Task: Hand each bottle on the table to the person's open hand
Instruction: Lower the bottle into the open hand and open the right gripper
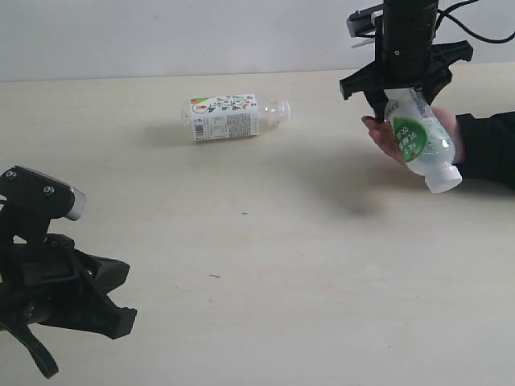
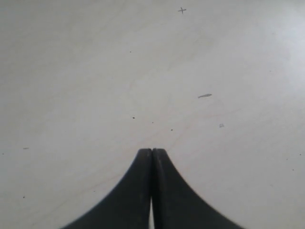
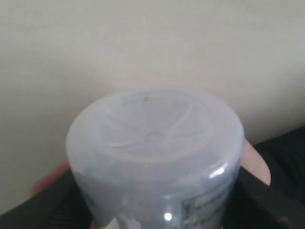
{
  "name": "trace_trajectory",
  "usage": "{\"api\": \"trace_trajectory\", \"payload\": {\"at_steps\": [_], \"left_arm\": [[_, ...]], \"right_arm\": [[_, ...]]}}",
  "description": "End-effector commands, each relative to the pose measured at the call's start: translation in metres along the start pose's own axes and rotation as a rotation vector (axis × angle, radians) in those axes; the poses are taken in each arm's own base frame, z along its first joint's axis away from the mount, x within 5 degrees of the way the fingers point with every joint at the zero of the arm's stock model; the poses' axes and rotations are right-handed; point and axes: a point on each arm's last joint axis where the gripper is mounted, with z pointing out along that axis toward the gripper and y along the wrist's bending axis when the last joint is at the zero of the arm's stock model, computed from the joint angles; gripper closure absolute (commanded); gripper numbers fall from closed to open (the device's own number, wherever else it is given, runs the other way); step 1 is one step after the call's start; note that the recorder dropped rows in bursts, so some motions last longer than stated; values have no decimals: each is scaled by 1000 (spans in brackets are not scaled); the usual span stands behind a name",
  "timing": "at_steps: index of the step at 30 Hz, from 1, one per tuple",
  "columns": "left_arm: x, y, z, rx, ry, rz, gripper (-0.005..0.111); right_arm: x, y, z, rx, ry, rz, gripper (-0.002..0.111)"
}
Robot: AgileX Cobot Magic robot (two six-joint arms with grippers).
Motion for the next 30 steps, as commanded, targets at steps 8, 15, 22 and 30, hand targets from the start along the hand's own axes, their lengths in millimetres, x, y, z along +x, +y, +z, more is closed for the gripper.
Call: {"api": "trace_trajectory", "payload": {"at_steps": [8, 15, 22, 30], "left_arm": [[0, 1, -1, -5, -16, -4, 106], [0, 1, -1, -5, -16, -4, 106], [0, 1, -1, -5, -16, -4, 106], [0, 1, -1, -5, -16, -4, 106]], "right_arm": [[-3, -1, 11, 24, -10, -7, 47], [-4, -6, 8, 64, -27, -19, 32], [-5, -12, -18, 60, -98, -9, 32], [-3, -11, -38, -22, -124, -22, 32]]}}
